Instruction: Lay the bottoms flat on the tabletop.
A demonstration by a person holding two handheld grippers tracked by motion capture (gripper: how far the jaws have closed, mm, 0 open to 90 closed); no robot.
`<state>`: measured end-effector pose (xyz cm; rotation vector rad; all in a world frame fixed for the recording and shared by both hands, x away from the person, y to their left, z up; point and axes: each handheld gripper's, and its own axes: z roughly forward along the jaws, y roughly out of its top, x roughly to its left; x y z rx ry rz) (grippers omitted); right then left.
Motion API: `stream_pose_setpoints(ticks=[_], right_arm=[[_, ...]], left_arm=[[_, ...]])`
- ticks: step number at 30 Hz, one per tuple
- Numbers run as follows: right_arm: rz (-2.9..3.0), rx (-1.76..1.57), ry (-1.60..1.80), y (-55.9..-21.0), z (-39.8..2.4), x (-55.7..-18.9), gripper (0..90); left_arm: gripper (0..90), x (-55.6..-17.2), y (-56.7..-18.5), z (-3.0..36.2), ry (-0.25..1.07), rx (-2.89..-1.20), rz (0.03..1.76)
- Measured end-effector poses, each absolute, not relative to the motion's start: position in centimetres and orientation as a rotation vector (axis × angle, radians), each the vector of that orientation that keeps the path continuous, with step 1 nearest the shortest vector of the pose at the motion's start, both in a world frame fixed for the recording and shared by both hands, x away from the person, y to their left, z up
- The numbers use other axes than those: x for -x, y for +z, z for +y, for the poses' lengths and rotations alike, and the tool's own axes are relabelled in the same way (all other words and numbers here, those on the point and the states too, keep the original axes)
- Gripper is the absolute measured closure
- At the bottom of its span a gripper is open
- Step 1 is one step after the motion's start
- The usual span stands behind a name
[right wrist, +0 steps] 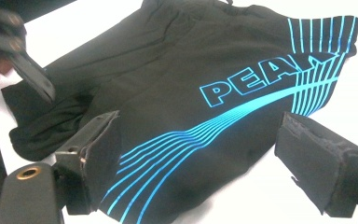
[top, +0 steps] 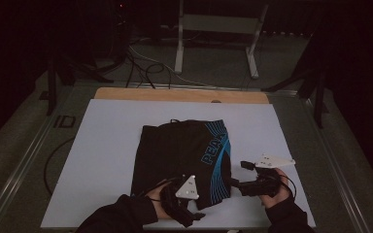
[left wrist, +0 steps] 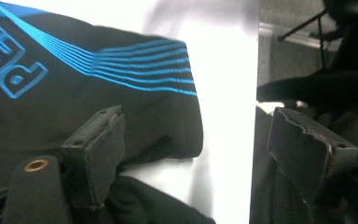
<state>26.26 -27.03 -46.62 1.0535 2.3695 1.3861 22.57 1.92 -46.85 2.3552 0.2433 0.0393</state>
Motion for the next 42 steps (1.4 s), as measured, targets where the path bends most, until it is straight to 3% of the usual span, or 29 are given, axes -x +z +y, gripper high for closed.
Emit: stream_pose_setpoints(ticks=[12, 18, 32, 34, 39, 42], right_arm=[[2.403, -1.037, 1.351, -47.2, -26.6, -25.9, 15.3], [2.417, -1.031, 1.347, -47.3, -26.7, -26.0, 15.3], [2.466, -0.968, 1.437, -47.2, -24.9, -25.3, 10.1], [2.480, -0.992, 1.347, -47.6, -24.4, -25.3, 18.3], [2.469, -1.048, 1.267, -48.2, -24.7, -25.8, 51.8], [2.467, -1.090, 1.235, -48.5, -25.1, -26.2, 60.8]], left_arm=[[55.2, -22.5, -50.7, 0.1, 0.132, -2.469, 0.221], [85.0, -23.0, -50.2, -0.1, 0.132, -2.459, 0.233], [86.7, -25.8, -43.9, 1.0, 0.160, -2.293, 0.369], [86.7, -26.0, -43.5, 0.9, 0.158, -2.283, 0.374], [86.7, -26.1, -43.1, 0.8, 0.147, -2.265, 0.374], [86.7, -26.1, -43.0, 0.8, 0.141, -2.255, 0.375]])
